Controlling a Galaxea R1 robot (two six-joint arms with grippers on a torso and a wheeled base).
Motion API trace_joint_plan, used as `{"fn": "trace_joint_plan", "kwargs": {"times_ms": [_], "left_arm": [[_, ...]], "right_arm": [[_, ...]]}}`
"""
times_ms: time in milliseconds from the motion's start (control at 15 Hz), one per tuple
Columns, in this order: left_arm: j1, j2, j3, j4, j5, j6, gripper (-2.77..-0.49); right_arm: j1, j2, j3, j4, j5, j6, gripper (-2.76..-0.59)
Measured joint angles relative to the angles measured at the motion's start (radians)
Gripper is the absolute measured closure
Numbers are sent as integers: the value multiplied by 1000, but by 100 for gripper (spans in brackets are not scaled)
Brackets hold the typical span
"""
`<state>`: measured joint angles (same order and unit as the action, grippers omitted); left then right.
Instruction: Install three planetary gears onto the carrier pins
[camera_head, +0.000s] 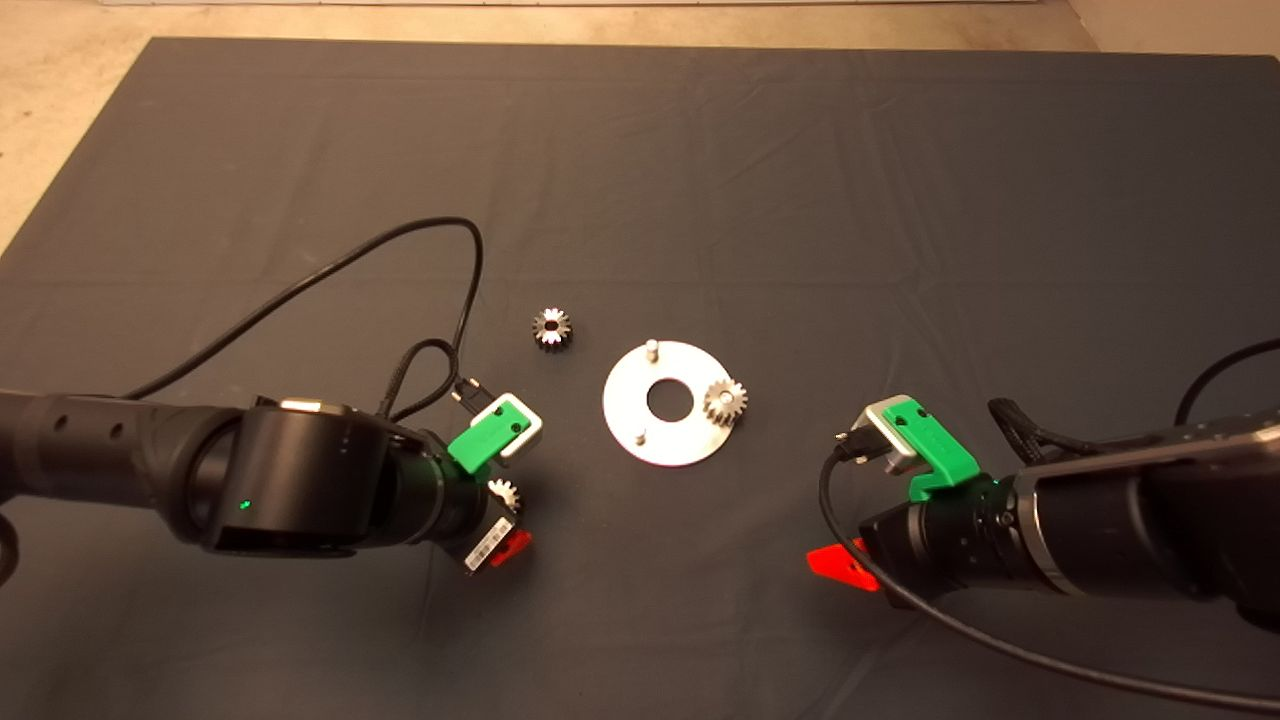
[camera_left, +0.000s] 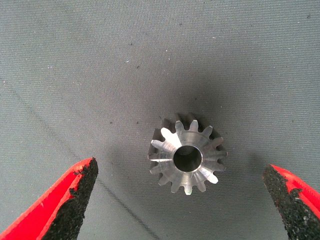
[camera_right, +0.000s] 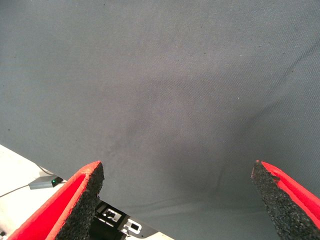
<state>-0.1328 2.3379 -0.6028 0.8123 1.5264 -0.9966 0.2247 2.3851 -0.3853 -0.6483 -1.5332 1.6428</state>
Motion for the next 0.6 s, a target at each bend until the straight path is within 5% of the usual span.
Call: {"fn": "trace_joint_plan", "kwargs": {"times_ms": [333,600], "left_arm": [[33,0,0,29,0,0,-236],[37,0,0,50,0,4,-236]], "right_arm": [[0,0,0,0,0,0,-220],[0,0,0,0,0,0,-220]]}}
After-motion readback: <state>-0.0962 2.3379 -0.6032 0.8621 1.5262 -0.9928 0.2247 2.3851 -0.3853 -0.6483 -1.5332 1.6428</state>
